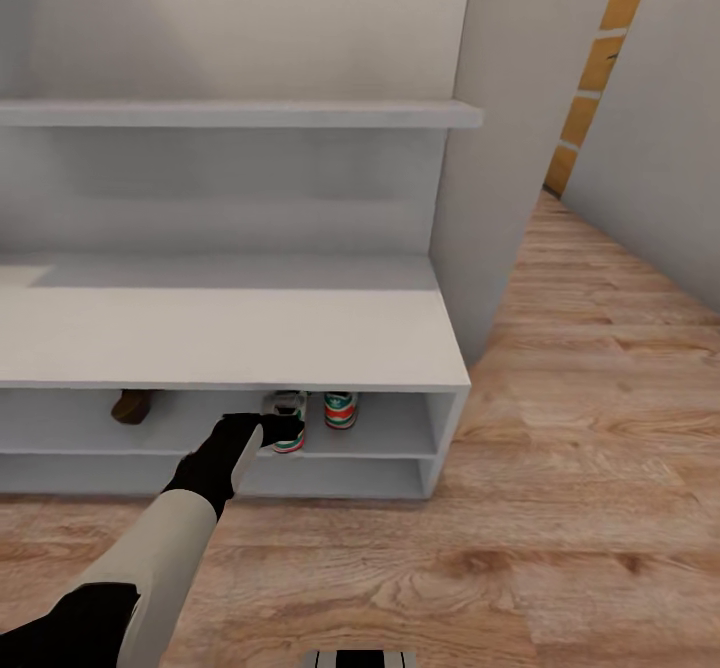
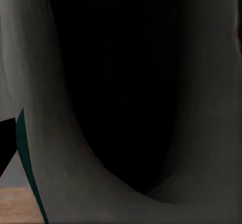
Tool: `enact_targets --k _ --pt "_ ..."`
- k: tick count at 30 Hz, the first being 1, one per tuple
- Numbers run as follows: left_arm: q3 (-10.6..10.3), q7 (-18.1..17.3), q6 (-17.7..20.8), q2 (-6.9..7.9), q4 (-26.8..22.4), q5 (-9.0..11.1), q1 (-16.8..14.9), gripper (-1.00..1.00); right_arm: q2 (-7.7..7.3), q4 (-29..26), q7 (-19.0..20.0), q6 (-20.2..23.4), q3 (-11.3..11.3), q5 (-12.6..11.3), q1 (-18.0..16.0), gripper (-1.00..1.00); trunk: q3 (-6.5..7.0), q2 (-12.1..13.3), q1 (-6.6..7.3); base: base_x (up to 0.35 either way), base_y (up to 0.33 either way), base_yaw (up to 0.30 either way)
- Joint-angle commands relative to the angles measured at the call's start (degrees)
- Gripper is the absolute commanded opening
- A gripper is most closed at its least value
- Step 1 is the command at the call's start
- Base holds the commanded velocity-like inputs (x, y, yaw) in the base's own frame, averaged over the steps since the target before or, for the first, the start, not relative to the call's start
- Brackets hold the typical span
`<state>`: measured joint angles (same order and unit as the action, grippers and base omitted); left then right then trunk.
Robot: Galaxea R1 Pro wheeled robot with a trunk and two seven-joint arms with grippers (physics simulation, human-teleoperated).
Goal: Pick up the two gym shoes and the two sandals from the corridor floor and place them onto the hallstand (shoe rack) in the corridor, making sure they are on the rack and not on the floor. Arrange them so the two gym shoes are next to each other and the two sandals are next to each other.
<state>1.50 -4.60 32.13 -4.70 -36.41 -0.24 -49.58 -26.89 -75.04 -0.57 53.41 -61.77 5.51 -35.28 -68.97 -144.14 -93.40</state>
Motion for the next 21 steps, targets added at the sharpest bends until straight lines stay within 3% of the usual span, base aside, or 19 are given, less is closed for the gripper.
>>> enact_targets --k 1,15,20,21 --pt "0.08 -0.24 0.38 -0.04 1.35 1.03 0.01 -1.00 0.00 -0.02 0.13 0.29 -0.02 0.38 -0.05 -1.00 -0.05 -0.01 -0.02 0.176 -0.140 0.000" --pt "0.08 -0.24 0.30 -0.04 1.36 1.03 0.01 -1.00 0.00 -0.02 0.13 0.29 -0.02 0.38 -0.05 -1.00 -0.05 -0.01 -0.02 0.104 -0.023 0.000" --pt "0.08 -0.24 -1.77 -0.04 1.51 1.03 0.01 -1.00 0.00 -0.02 0.13 0.29 -0.02 0.38 -0.05 -1.00 -0.05 -0.01 -0.02 0.016 0.000 0.000" --pt "0.11 -0.24 -2.05 -0.04 1.57 1.03 0.01 1.00 0.00 -0.02 0.13 0.29 -0.02 0.38 -0.05 -1.00 -0.05 -0.01 -0.02 0.003 0.000 0.000"
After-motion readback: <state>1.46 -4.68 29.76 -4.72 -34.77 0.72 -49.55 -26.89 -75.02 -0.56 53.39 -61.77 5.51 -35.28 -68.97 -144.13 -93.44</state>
